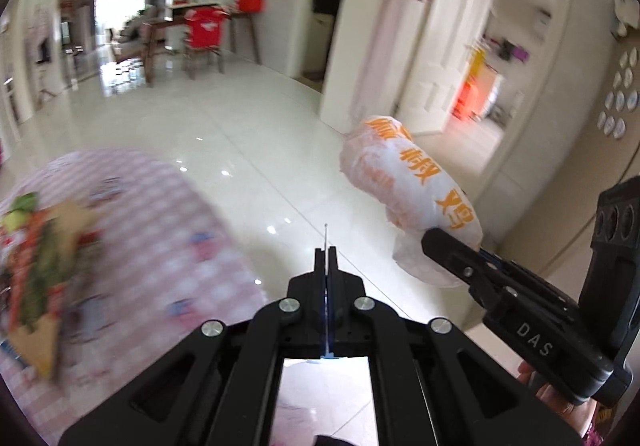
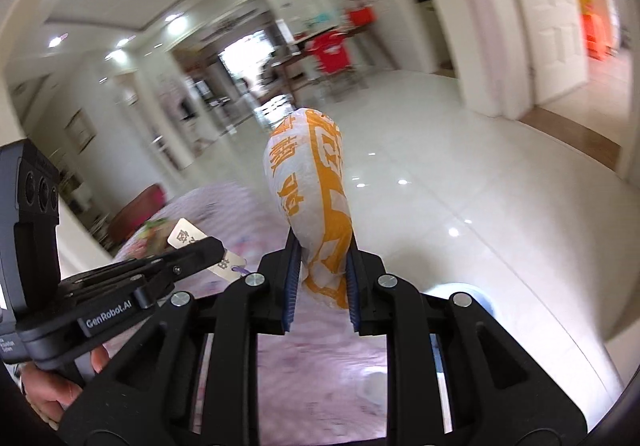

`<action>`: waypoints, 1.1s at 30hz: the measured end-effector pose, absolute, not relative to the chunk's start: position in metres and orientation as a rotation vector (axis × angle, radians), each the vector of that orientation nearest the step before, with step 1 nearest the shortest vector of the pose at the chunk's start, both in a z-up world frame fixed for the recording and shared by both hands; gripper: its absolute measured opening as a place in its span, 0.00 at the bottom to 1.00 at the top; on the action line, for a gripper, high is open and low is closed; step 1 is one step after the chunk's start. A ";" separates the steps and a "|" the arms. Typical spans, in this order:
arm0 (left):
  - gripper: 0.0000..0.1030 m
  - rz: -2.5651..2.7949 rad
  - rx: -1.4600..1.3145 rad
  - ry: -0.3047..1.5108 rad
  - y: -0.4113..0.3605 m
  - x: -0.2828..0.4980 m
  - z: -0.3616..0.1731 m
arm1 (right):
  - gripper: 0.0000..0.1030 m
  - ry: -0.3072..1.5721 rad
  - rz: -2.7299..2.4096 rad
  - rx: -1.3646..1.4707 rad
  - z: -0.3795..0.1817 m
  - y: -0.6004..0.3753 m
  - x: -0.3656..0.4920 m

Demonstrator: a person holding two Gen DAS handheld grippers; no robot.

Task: Collect trash
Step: 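Move the plastic bag over the blue basin and open the right tool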

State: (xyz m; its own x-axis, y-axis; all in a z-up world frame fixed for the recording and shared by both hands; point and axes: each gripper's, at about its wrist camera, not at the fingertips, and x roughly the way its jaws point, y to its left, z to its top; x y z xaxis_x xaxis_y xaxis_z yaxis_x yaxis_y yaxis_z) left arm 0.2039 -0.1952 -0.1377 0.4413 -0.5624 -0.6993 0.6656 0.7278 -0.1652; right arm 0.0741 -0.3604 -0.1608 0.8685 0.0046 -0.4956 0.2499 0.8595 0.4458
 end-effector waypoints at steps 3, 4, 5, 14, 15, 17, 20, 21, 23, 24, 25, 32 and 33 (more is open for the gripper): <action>0.01 -0.807 0.167 0.850 -0.234 0.213 -0.156 | 0.20 0.496 -0.216 0.563 -0.176 -0.391 0.063; 0.01 -0.814 0.182 0.861 -0.247 0.216 -0.163 | 0.20 0.495 -0.235 0.572 -0.179 -0.397 0.059; 0.01 -0.815 0.194 0.872 -0.258 0.218 -0.170 | 0.20 0.494 -0.249 0.576 -0.183 -0.402 0.057; 0.49 -0.776 0.198 0.971 -0.305 0.237 -0.215 | 0.20 0.528 -0.328 0.613 -0.211 -0.439 0.048; 0.52 -0.775 0.205 0.971 -0.306 0.235 -0.215 | 0.20 0.534 -0.327 0.616 -0.213 -0.441 0.050; 0.54 -0.757 0.216 0.968 -0.305 0.233 -0.218 | 0.20 0.545 -0.320 0.627 -0.218 -0.442 0.053; 0.56 -0.745 0.213 0.969 -0.301 0.232 -0.218 | 0.20 0.556 -0.308 0.629 -0.222 -0.432 0.052; 0.56 -0.745 0.212 0.968 -0.298 0.232 -0.216 | 0.20 0.558 -0.303 0.630 -0.222 -0.429 0.053; 0.57 -0.735 0.214 0.963 -0.291 0.231 -0.214 | 0.20 0.563 -0.296 0.626 -0.221 -0.421 0.056; 0.57 -0.731 0.214 0.960 -0.288 0.230 -0.213 | 0.20 0.566 -0.290 0.628 -0.222 -0.420 0.057; 0.57 -0.726 0.212 0.960 -0.287 0.231 -0.213 | 0.20 0.566 -0.288 0.629 -0.222 -0.419 0.058; 0.60 -0.703 0.188 0.926 -0.279 0.234 -0.199 | 0.22 0.568 -0.276 0.633 -0.222 -0.428 0.063; 0.60 -0.701 0.185 0.921 -0.277 0.234 -0.197 | 0.23 0.568 -0.274 0.634 -0.219 -0.426 0.066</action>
State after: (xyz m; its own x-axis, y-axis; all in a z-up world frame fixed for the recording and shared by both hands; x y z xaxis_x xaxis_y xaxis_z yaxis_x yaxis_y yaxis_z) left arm 0.2341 -0.2769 -0.1974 0.4032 -0.4753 -0.7820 0.6271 0.7658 -0.1422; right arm 0.0655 -0.4260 -0.2192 0.8144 -0.0705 -0.5761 0.4068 0.7773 0.4800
